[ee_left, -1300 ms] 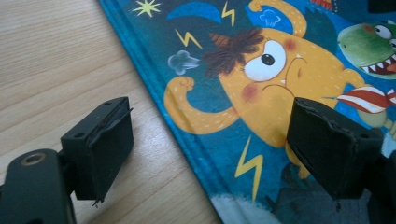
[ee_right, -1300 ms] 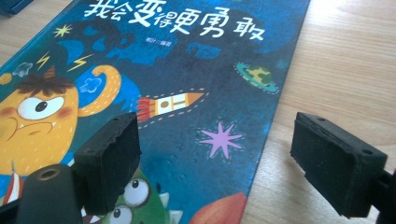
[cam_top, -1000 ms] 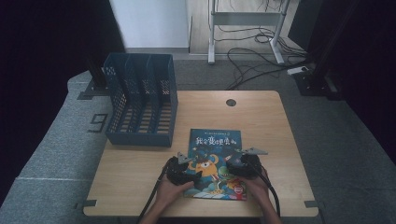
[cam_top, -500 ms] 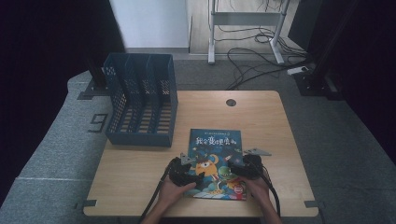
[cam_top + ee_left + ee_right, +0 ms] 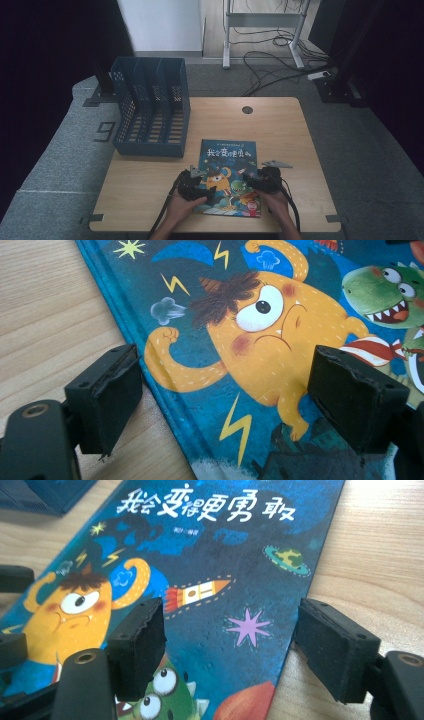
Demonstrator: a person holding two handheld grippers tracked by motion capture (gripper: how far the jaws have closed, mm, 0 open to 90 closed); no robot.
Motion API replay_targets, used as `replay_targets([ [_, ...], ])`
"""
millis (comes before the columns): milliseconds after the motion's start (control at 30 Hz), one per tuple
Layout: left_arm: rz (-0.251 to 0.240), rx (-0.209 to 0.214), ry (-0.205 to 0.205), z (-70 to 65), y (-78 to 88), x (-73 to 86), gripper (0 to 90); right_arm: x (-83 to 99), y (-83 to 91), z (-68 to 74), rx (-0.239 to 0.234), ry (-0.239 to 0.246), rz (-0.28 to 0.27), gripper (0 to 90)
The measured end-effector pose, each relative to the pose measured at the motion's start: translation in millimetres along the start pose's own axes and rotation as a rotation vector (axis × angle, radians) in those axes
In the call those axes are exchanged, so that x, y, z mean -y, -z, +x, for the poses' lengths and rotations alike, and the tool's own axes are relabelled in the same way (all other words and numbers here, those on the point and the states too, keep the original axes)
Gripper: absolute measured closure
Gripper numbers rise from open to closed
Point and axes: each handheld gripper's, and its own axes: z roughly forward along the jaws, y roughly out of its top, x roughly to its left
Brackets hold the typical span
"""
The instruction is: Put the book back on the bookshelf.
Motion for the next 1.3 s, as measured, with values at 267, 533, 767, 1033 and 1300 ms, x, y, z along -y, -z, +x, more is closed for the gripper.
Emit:
replay_targets([
  [267, 0.001, -0.007, -0.015, -1.2, -0.4, 0.5, 14.2, -5.3, -4.1, -5.0, -0.02, -0.054, 0.01, 25.4],
  [533, 0.006, -0.007, -0.016, -1.1, -0.5, -0.3, 13.9, -10.3, -8.2, -7.8, -0.026, -0.1, 0.038, 24.0],
  [767, 0.006, 0.0, -0.013, -0.3, -0.3, -0.5, 13.9, -12.2, -5.0, -8.3, -0.04, -0.113, 0.032, 24.7],
  [1033, -0.002, 0.031, 0.008, 4.0, 0.8, -0.6, 13.3, -17.2, 3.8, -7.5, -0.075, -0.121, 0.001, 24.4],
  [1300, -0.006, 0.049, 0.018, 6.5, 1.2, -1.0, 13.1, -20.0, 10.4, -14.4, -0.142, -0.155, -0.022, 26.2],
])
